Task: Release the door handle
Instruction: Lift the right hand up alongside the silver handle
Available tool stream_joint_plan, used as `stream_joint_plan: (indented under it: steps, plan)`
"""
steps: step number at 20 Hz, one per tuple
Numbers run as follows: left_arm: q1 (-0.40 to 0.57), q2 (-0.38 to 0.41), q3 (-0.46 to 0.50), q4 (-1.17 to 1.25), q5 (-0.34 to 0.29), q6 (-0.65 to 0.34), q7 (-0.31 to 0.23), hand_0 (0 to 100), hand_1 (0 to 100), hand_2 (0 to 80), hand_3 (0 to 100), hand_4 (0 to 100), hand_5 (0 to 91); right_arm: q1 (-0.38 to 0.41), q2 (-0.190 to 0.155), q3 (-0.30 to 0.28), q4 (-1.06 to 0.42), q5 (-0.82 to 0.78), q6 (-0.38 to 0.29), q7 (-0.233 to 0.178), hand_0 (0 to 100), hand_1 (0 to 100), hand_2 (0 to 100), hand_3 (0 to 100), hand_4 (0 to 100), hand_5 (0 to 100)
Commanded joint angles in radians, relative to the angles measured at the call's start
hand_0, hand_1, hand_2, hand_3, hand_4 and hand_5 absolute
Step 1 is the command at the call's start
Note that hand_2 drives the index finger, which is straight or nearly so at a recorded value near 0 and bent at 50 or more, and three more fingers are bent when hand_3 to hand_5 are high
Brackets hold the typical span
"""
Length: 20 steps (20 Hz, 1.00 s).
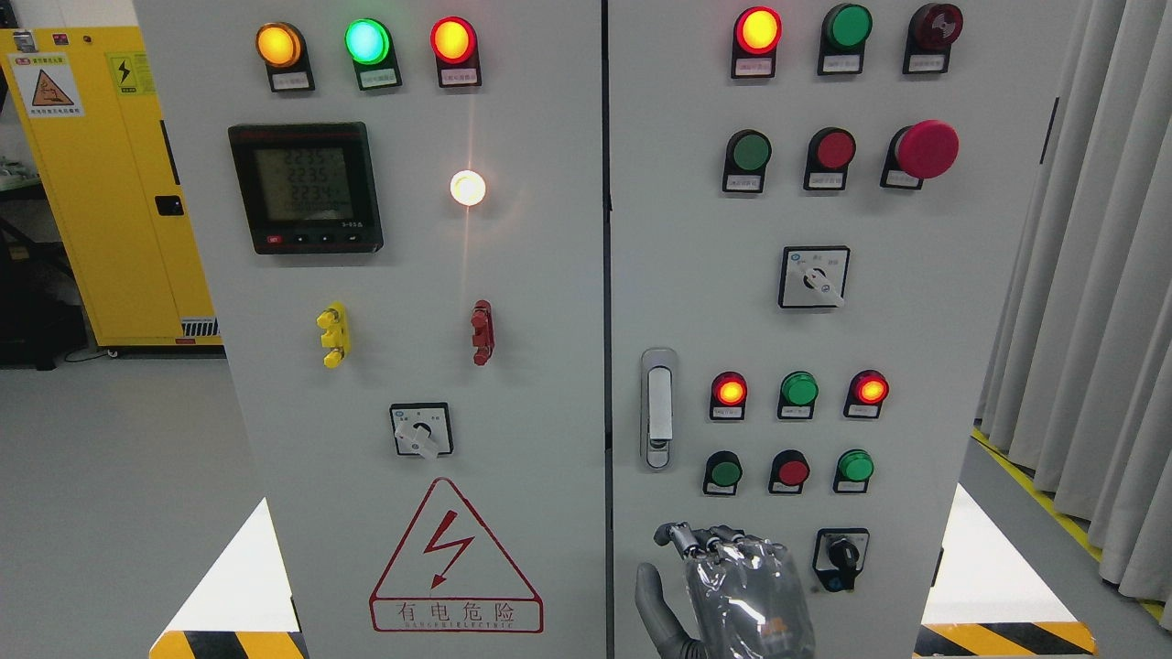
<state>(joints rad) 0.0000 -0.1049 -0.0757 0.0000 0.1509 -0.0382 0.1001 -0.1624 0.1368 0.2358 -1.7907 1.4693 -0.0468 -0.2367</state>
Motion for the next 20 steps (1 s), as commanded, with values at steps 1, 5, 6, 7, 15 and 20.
stream_joint_plan:
  steps: [1, 5, 6, 7, 15, 20]
  plan:
    - [-0.014, 0.001, -0.001, -0.014, -0.001, 0.0, 0.0, 12, 56, 0.0, 0, 0, 0.0, 0.017, -0.005, -0.018, -0.07, -0.041, -0.004, 0.014, 73, 27, 79, 100, 96, 96]
    - [-0.012, 0.002, -0.001, -0.014, -0.001, 0.0, 0.0, 12, 56, 0.0, 0, 0, 0.0, -0.009, -0.005, -0.016, -0.065, -0.041, -0.002, 0.033, 37, 17, 85, 100, 99, 98]
    - [-0.012, 0.002, -0.001, -0.014, -0.001, 0.0, 0.0, 12, 56, 0.0, 0, 0, 0.0, -0.014, -0.005, -0.016, -0.065, -0.041, -0.002, 0.042, 35, 17, 85, 100, 99, 98]
    - [-0.012, 0.002, -0.001, -0.014, -0.001, 0.0, 0.0, 12, 56, 0.0, 0, 0, 0.0, -0.023, -0.005, -0.016, -0.064, -0.041, -0.001, 0.05, 32, 16, 87, 100, 99, 99]
    - [-0.008, 0.002, -0.001, -0.014, -0.001, 0.0, 0.0, 12, 56, 0.0, 0, 0, 0.0, -0.141, -0.005, -0.01, -0.004, -0.009, 0.034, 0.065, 23, 14, 96, 100, 100, 100]
    - [-0.008, 0.002, -0.001, -0.014, -0.001, 0.0, 0.0, 12, 56, 0.0, 0, 0, 0.0, -0.232, 0.0, -0.003, 0.062, 0.057, 0.091, 0.076, 22, 15, 97, 100, 100, 100]
